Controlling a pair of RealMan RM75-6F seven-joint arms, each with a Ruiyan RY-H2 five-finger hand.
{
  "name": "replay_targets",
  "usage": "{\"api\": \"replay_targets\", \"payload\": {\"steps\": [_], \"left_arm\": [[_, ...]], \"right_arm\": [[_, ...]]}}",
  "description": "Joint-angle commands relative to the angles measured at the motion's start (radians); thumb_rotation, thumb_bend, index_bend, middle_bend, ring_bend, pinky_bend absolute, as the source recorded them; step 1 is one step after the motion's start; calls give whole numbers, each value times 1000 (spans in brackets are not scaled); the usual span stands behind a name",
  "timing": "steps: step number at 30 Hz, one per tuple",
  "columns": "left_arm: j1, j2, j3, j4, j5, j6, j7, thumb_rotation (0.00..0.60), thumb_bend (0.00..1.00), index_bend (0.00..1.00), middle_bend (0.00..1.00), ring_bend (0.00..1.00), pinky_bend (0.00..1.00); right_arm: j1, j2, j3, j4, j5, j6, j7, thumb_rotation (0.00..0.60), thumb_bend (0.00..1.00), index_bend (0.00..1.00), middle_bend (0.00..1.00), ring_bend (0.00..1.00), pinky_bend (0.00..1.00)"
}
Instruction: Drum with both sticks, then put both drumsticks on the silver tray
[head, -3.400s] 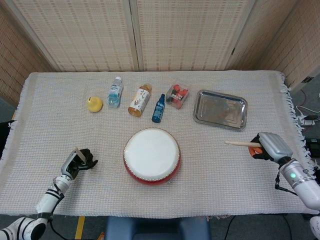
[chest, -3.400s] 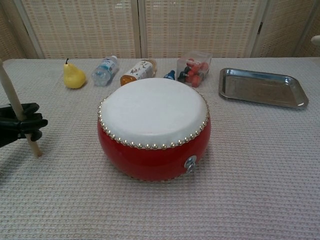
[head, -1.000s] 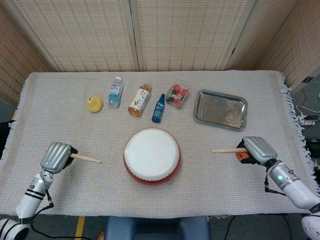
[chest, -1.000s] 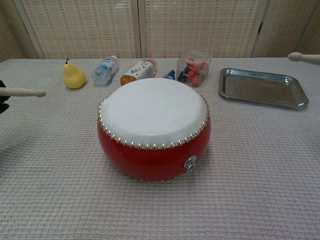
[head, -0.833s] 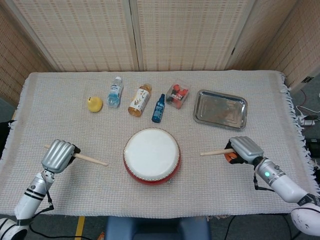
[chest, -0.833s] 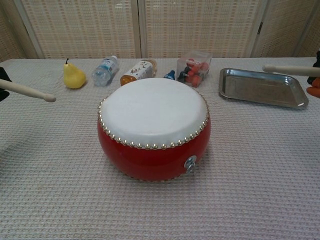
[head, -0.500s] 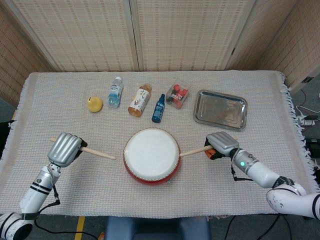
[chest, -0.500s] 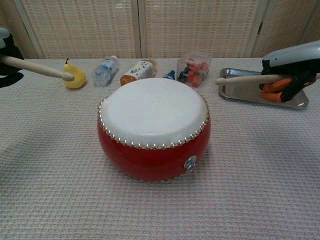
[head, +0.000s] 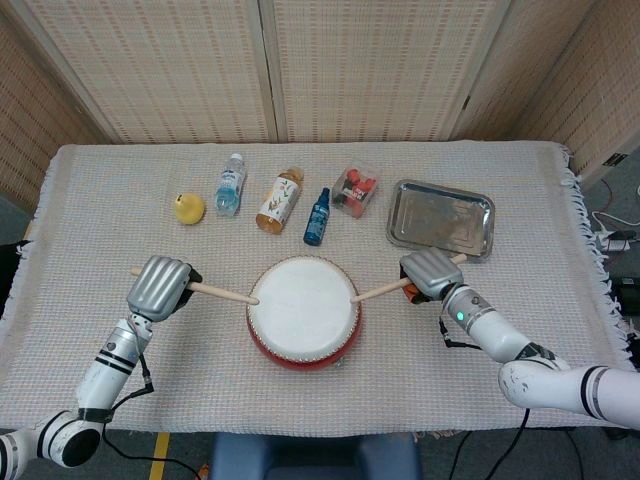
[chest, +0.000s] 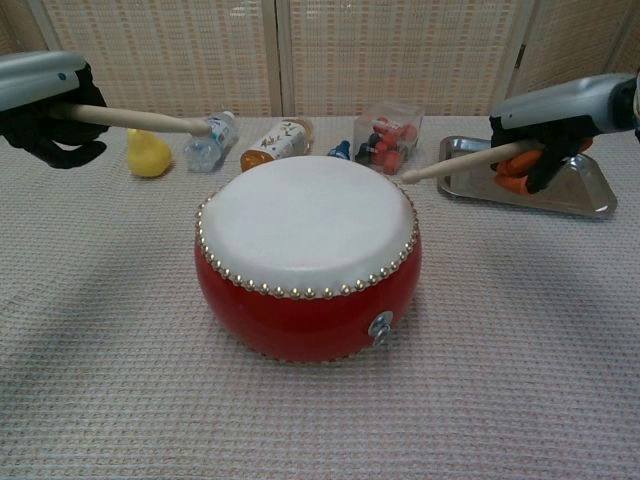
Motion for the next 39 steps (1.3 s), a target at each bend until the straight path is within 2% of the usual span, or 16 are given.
{"api": "replay_targets", "payload": {"steps": [1,4,6,11,15,19,26,30,33,39], "left_arm": [[-12,-17,-3,4,-11,-3,14,600,986,1000,1000,1000,1000],[-29,-39,-1,17,-27,-14,34,600,984,1000,1000,1000,1000],[-40,-60,3,34,-37,-21,54,600,984,1000,1000,1000,1000],[-67,-127,28,95,-57,-35,131,600,984,1000,1000,1000,1000],[-86,-178,54,144,-83,-54,205,600,983,1000,1000,1000,1000],[-91,-191,63,142,-117,-47,273,600,973,1000,1000,1000,1000],[-52,-120,7,16,-104,41,156,600,972,1000,1000,1000,1000],[-50,-90,-7,-24,-94,53,128,600,972,1000,1000,1000,1000],[-60,-102,1,-13,-98,40,136,600,972,1000,1000,1000,1000],[-92,-182,47,79,-120,-15,196,600,973,1000,1000,1000,1000]], "right_arm": [[75,-87,-83,20,137,137,-205,600,816,1000,1000,1000,1000],[94,-107,-90,0,205,184,-267,600,816,1000,1000,1000,1000],[91,-91,-62,-36,208,201,-244,600,816,1000,1000,1000,1000],[48,7,23,-149,107,210,-108,600,816,1000,1000,1000,1000],[25,51,49,-188,43,217,-66,600,816,1000,1000,1000,1000],[32,32,43,-170,46,197,-79,600,815,1000,1000,1000,1000],[97,-88,-15,-67,160,167,-215,600,816,1000,1000,1000,1000],[142,-151,-44,-39,236,219,-327,600,816,1000,1000,1000,1000],[146,-140,-13,-83,243,254,-320,600,816,1000,1000,1000,1000],[120,-41,55,-200,171,293,-245,600,816,1000,1000,1000,1000]]}}
